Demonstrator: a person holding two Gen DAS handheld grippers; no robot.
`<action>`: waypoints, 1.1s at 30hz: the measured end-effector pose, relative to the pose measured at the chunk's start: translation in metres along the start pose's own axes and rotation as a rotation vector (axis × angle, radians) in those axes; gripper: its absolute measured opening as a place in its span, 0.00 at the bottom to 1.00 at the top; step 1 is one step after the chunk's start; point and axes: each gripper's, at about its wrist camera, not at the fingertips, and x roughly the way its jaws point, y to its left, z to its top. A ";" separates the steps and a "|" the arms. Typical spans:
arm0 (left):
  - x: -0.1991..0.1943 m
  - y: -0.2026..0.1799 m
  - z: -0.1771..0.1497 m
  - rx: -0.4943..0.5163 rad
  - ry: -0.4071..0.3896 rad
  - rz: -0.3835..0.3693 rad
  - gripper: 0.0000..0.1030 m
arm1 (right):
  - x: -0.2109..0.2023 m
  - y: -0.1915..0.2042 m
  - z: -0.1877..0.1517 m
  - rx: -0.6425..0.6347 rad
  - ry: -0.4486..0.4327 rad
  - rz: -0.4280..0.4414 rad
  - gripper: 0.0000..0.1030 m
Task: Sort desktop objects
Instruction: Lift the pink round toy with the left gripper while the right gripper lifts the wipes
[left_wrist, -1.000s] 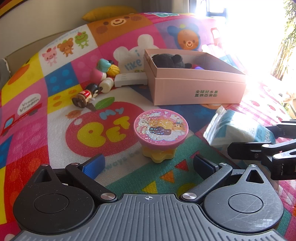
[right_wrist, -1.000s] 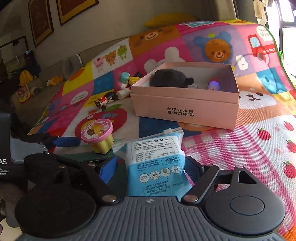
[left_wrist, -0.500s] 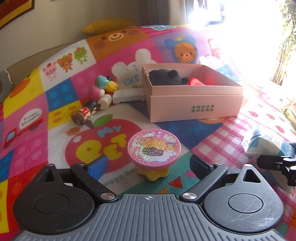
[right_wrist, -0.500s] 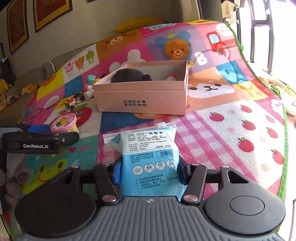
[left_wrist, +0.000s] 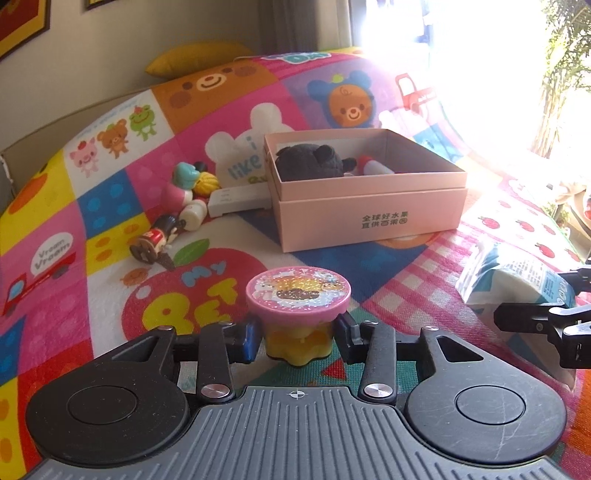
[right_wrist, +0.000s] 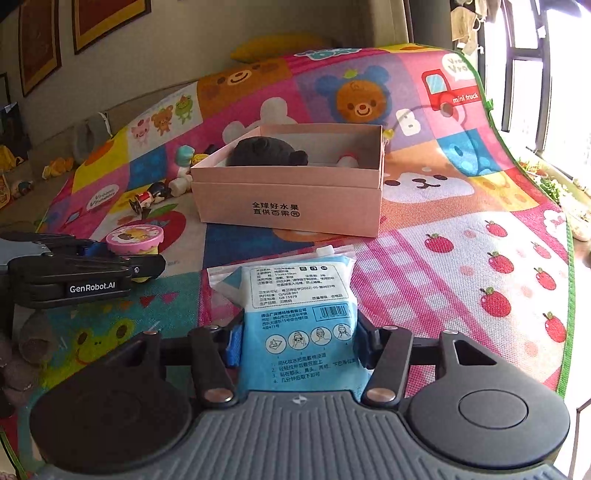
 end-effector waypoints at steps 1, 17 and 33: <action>-0.006 -0.002 -0.001 0.010 -0.009 -0.006 0.43 | -0.004 0.001 0.001 -0.006 0.001 0.007 0.53; -0.056 -0.040 0.063 0.168 -0.276 -0.081 0.43 | -0.092 -0.005 0.066 -0.100 -0.167 0.022 0.53; 0.019 0.019 0.075 0.057 -0.212 -0.057 0.93 | 0.008 -0.040 0.196 0.022 -0.187 -0.028 0.53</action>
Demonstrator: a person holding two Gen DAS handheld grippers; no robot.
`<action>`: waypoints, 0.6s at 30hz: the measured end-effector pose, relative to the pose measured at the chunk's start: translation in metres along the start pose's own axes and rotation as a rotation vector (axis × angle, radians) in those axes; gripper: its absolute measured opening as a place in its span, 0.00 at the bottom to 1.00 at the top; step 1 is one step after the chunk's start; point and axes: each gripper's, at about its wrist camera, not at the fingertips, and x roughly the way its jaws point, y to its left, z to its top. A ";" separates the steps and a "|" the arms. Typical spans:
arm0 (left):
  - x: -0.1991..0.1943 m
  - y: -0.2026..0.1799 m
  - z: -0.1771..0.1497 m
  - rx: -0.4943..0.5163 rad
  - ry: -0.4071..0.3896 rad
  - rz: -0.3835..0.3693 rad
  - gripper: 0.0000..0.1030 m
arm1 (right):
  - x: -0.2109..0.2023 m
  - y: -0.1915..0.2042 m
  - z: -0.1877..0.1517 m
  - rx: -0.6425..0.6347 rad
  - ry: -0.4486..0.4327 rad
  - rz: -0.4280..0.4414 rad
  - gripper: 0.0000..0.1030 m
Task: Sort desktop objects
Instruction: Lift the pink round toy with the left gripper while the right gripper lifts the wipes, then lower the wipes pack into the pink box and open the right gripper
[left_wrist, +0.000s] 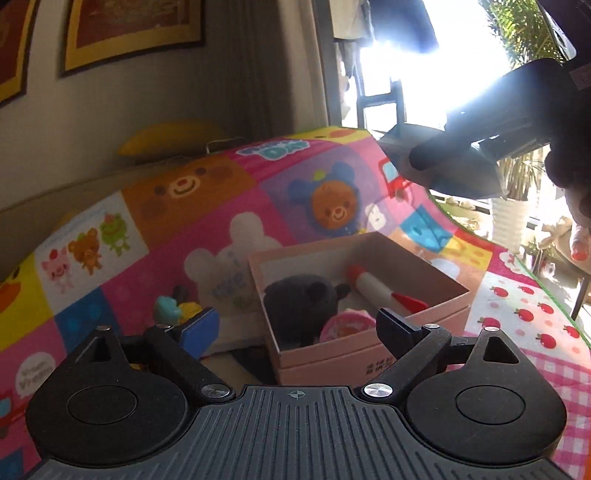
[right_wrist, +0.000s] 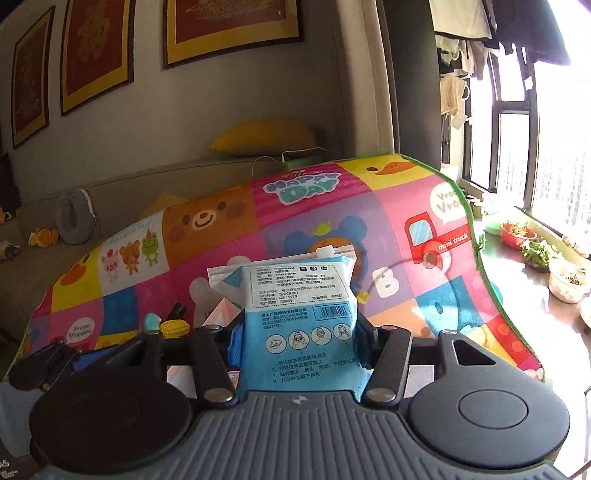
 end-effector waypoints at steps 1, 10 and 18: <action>-0.001 0.009 -0.005 -0.015 0.016 0.016 0.93 | 0.017 0.003 0.005 0.023 0.022 0.010 0.53; -0.018 0.062 -0.040 -0.107 0.097 0.106 0.98 | 0.146 0.021 -0.002 0.044 0.197 -0.130 0.55; -0.016 0.100 -0.063 -0.230 0.150 0.148 1.00 | 0.140 0.028 -0.002 -0.064 0.178 -0.211 0.64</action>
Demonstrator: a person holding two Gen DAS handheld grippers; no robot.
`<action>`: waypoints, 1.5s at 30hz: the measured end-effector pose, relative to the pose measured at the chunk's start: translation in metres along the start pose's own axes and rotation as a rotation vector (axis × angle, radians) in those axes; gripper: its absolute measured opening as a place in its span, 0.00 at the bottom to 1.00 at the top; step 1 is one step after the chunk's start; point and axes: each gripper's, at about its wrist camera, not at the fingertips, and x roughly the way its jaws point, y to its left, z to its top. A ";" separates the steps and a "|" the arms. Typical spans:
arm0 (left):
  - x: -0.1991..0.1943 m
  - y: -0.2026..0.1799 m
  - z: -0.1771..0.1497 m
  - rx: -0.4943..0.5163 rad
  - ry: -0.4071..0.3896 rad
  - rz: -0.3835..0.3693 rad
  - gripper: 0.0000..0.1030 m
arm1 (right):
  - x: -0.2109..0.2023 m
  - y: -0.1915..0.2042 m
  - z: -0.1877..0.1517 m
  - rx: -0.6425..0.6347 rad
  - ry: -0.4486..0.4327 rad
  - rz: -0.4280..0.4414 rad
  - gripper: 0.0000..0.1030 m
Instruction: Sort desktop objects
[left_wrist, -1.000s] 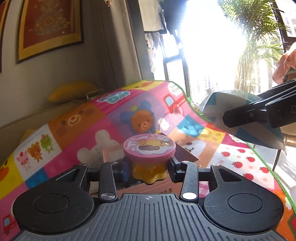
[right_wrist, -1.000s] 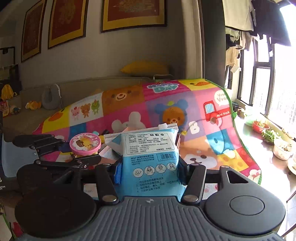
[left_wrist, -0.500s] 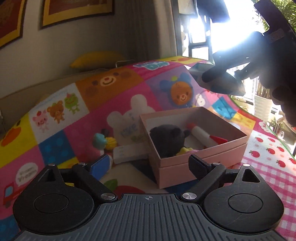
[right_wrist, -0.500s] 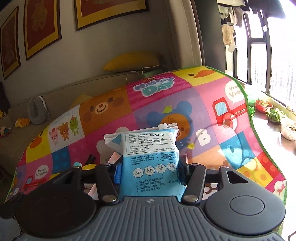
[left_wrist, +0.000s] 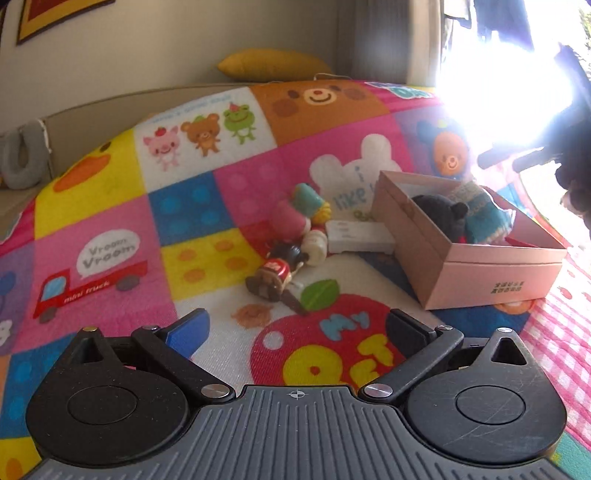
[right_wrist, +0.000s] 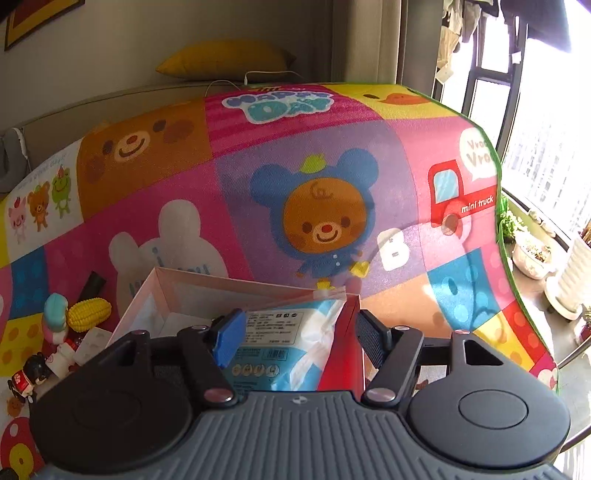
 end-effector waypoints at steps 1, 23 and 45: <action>0.001 0.002 -0.001 -0.006 -0.002 0.004 1.00 | -0.005 0.001 0.003 -0.005 -0.014 0.002 0.65; 0.010 0.024 -0.015 -0.126 -0.006 -0.042 1.00 | 0.076 0.221 0.019 -0.127 0.256 0.292 0.58; 0.038 -0.006 0.019 0.112 -0.030 0.096 0.98 | -0.135 0.057 -0.142 -0.406 -0.090 0.143 0.49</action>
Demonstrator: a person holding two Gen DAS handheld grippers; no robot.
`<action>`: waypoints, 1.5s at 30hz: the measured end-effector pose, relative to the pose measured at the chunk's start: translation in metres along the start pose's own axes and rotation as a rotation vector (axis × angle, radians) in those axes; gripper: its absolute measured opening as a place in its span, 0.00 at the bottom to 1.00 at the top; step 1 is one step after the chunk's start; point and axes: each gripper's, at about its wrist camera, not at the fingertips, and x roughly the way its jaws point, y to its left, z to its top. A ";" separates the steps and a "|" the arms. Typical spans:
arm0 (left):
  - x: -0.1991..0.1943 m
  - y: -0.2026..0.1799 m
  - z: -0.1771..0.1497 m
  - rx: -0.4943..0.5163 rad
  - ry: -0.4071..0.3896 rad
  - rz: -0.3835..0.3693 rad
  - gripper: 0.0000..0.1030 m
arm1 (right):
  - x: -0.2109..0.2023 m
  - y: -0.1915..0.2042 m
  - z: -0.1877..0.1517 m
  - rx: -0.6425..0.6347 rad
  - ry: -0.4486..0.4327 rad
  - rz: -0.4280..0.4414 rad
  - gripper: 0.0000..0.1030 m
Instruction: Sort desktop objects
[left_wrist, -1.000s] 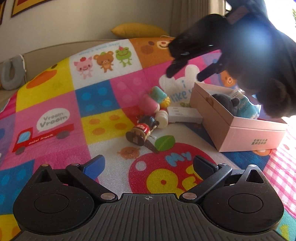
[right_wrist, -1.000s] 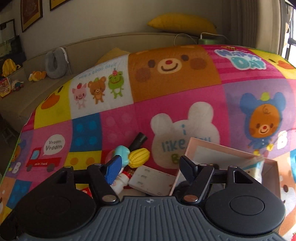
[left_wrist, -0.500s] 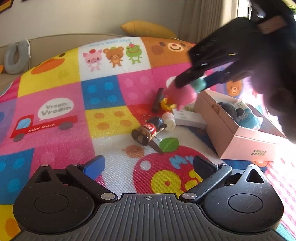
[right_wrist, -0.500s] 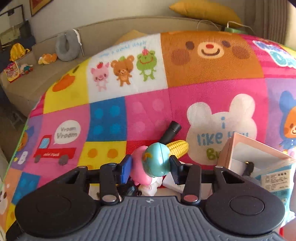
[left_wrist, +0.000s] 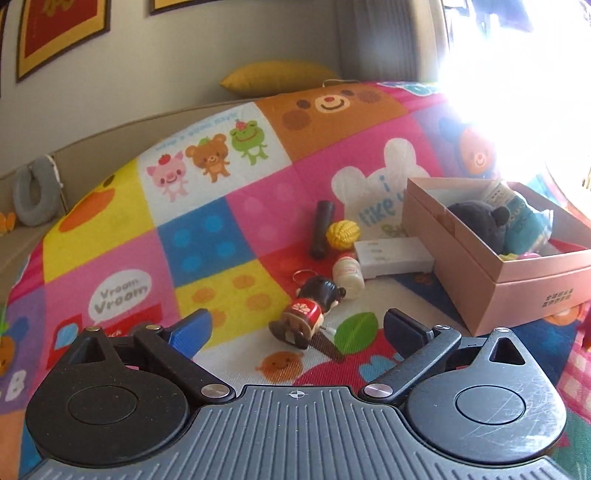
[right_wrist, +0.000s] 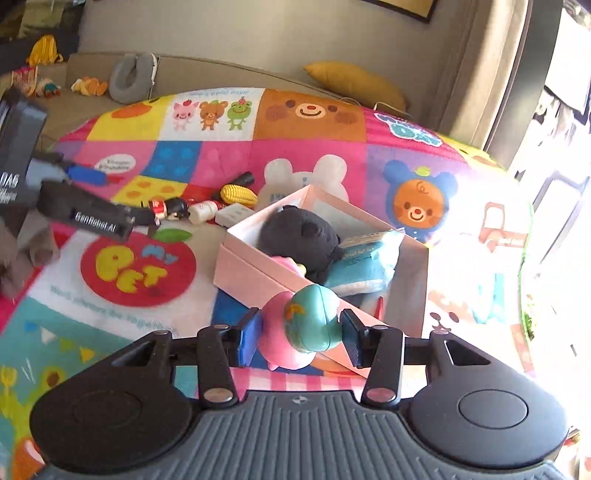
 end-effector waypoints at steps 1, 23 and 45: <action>0.006 -0.002 0.001 0.010 0.013 0.005 0.91 | -0.001 -0.002 -0.007 0.025 0.013 0.038 0.57; -0.031 -0.052 -0.009 0.072 0.080 -0.085 0.48 | -0.002 -0.060 -0.102 0.642 -0.018 0.160 1.00; -0.103 -0.107 -0.067 -0.027 0.231 -0.480 0.95 | 0.007 -0.066 -0.105 0.723 0.062 0.002 1.00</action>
